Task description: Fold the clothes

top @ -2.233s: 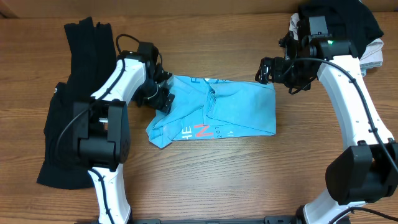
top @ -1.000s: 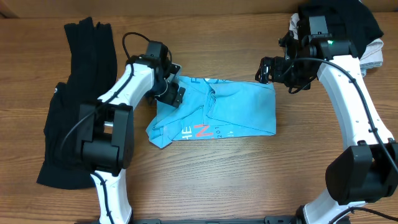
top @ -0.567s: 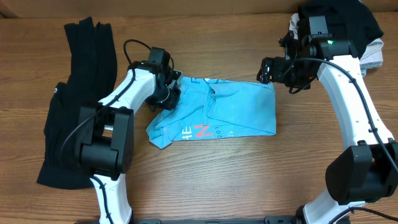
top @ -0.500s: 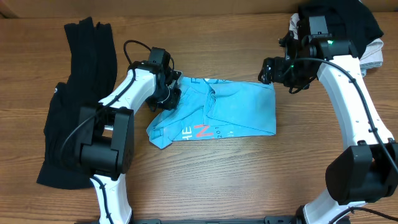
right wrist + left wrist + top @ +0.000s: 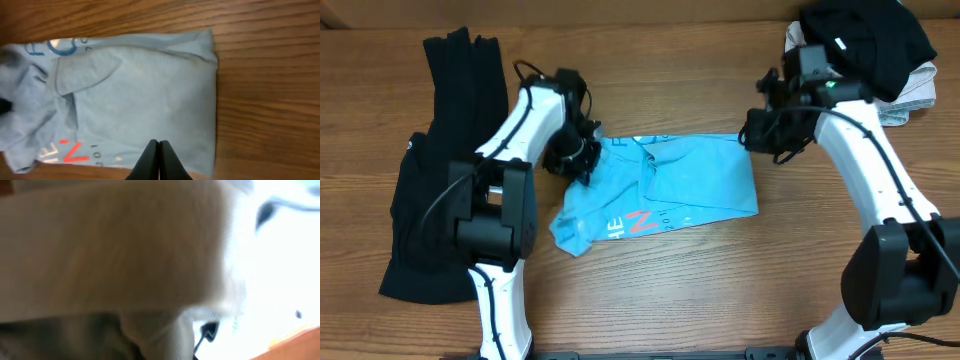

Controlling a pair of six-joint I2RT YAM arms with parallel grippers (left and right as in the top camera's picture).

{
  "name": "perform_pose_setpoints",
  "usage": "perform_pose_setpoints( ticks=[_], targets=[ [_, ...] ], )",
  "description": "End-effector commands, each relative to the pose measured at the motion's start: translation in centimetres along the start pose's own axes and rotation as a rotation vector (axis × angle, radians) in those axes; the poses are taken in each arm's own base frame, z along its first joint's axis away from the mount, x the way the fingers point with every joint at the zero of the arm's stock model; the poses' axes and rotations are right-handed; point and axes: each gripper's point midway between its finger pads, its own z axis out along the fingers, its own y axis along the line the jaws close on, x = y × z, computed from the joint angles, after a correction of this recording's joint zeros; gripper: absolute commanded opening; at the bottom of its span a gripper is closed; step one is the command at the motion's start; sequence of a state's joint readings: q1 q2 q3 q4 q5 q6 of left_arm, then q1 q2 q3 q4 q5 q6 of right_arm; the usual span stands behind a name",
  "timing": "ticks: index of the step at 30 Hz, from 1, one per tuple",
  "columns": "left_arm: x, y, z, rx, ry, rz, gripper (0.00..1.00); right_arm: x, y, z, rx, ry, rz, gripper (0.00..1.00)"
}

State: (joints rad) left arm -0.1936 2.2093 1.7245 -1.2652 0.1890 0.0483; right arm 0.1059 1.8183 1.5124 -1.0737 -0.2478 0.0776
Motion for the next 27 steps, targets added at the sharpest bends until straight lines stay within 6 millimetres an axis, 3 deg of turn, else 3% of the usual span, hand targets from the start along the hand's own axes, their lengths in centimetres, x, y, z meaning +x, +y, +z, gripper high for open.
perform_pose_setpoints(
  ticks=[1, 8, 15, 20, 27],
  targets=[
    [-1.6, 0.7, -4.1, -0.065, -0.069, 0.05, 0.04, 1.0, 0.3, 1.2, -0.011, -0.002, -0.018, 0.04],
    [-1.4, -0.4, -9.3, -0.073, -0.1, 0.075, 0.04, 2.6, -0.1, 3.8, -0.037, 0.017, -0.013, 0.04],
    [-1.1, -3.3, -11.5, -0.08, -0.124, 0.114, 0.04, 2.3, 1.0, 3.4, -0.098, 0.01, -0.017, 0.04],
    [-0.9, -6.2, -10.9, -0.084, -0.117, 0.124, 0.04, 1.4, 2.5, 1.3, -0.156, -0.039, -0.038, 0.04],
    [-1.5, -10.3, -10.2, -0.084, -0.158, 0.159, 0.04, 0.7, 4.3, -4.7, -0.175, -0.174, -0.085, 0.04]
  ],
)
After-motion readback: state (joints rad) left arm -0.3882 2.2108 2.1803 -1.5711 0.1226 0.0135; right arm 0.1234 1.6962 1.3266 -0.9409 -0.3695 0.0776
